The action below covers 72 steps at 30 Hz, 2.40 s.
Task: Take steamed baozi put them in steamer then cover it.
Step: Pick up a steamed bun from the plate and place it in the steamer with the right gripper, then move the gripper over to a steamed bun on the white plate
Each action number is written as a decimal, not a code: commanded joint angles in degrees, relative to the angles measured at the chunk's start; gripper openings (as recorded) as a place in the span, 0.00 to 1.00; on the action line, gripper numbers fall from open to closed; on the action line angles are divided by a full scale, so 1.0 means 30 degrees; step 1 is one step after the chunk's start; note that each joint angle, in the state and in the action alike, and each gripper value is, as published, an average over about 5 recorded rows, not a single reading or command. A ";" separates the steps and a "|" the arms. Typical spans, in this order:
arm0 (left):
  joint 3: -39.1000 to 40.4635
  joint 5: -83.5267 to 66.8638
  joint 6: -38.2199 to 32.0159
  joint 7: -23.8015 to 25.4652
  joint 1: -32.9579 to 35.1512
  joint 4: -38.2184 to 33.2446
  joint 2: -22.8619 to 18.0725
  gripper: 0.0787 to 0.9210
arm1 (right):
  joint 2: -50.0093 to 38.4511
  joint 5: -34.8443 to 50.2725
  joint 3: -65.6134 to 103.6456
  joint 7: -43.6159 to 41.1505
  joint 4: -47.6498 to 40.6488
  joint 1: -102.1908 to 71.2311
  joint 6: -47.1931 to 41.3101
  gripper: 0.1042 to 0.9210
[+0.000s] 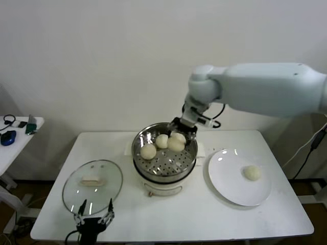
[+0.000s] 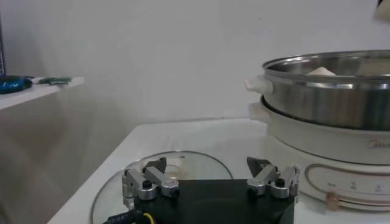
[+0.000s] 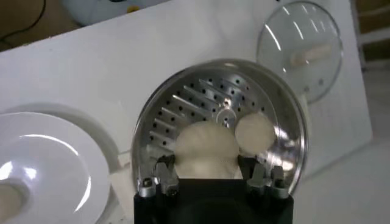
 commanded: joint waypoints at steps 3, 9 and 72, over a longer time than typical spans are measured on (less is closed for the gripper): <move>-0.0061 -0.0101 -0.0058 -0.0106 0.0065 0.0085 0.0109 0.88 | 0.2765 -0.3610 0.0289 0.1398 -0.1978 -0.4638 0.1174 0.72; 0.0032 -0.0112 -0.0012 -0.0106 0.0013 0.0078 0.0098 0.88 | 0.2861 -0.4153 0.0407 0.1639 -0.2918 -0.5409 0.1174 0.72; 0.0115 0.0419 -0.0233 0.0004 0.0125 0.0742 -0.0219 0.88 | -0.9250 -0.3184 0.8835 -0.0409 -1.0055 -1.4494 -0.6619 0.88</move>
